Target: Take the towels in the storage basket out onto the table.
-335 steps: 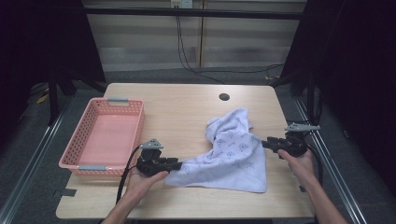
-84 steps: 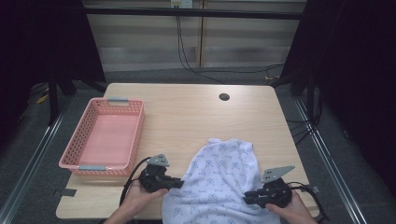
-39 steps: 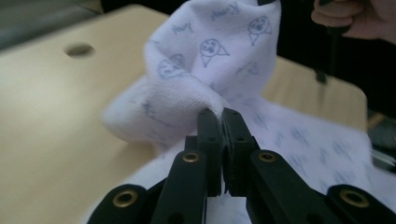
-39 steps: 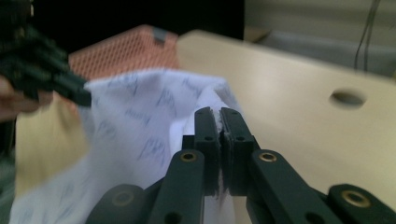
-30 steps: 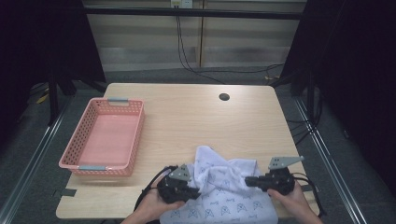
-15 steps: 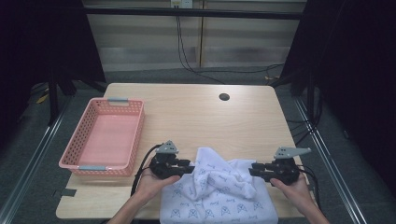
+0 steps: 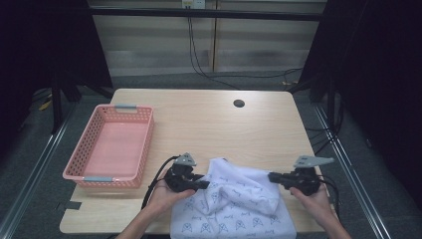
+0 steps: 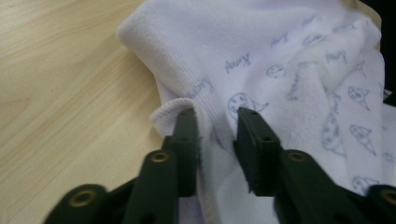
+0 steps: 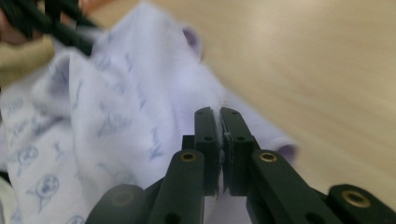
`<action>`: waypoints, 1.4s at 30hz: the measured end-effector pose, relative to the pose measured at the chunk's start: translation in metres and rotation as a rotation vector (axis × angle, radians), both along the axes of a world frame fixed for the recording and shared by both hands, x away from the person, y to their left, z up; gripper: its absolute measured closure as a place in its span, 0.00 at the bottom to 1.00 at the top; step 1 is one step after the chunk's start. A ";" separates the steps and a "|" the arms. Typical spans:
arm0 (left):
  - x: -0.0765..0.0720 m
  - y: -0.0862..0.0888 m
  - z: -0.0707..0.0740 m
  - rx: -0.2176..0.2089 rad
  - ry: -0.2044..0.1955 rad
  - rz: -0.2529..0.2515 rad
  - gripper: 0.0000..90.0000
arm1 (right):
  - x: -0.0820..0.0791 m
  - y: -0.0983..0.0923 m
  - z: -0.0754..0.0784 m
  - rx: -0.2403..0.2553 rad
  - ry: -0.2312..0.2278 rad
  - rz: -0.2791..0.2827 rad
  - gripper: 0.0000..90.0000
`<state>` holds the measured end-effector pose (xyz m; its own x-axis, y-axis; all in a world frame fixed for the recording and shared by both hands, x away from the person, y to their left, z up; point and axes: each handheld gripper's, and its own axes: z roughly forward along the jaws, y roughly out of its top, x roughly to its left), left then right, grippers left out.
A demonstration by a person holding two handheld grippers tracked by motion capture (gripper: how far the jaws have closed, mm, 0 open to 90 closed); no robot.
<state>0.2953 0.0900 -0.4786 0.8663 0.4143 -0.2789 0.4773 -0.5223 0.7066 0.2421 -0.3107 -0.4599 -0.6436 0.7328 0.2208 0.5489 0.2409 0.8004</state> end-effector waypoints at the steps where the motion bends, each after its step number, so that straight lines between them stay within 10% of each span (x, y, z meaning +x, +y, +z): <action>1: -0.001 0.003 0.000 -0.015 0.013 0.006 0.80 | -0.001 -0.009 0.004 0.005 -0.018 -0.034 0.96; 9: -0.010 0.021 0.005 -0.080 0.027 0.030 0.97 | -0.023 -0.054 -0.003 -0.016 -0.003 -0.229 0.97; 15: -0.038 0.052 0.023 -0.106 -0.013 0.047 0.98 | -0.023 -0.048 -0.005 0.002 0.003 -0.207 0.96; 20: -0.058 0.069 0.016 -0.112 0.042 0.012 0.90 | -0.017 -0.039 -0.006 0.038 0.008 -0.156 0.96; 23: -0.048 0.064 0.019 -0.133 0.019 0.058 0.70 | -0.013 -0.035 -0.006 0.046 0.011 -0.142 0.96; 28: -0.001 0.037 0.021 -0.138 0.019 0.099 0.66 | -0.011 -0.030 -0.007 0.044 0.019 -0.116 0.96; 33: 0.030 -0.004 0.001 -0.029 0.041 0.113 0.60 | -0.009 -0.031 -0.009 0.047 0.026 -0.110 0.96; 38: 0.026 -0.017 0.001 -0.048 0.028 0.064 0.95 | -0.010 -0.033 -0.009 0.049 0.025 -0.112 0.96; 42: -0.003 -0.023 0.034 -0.140 -0.055 -0.054 0.96 | -0.009 -0.034 -0.006 0.060 0.014 -0.117 0.96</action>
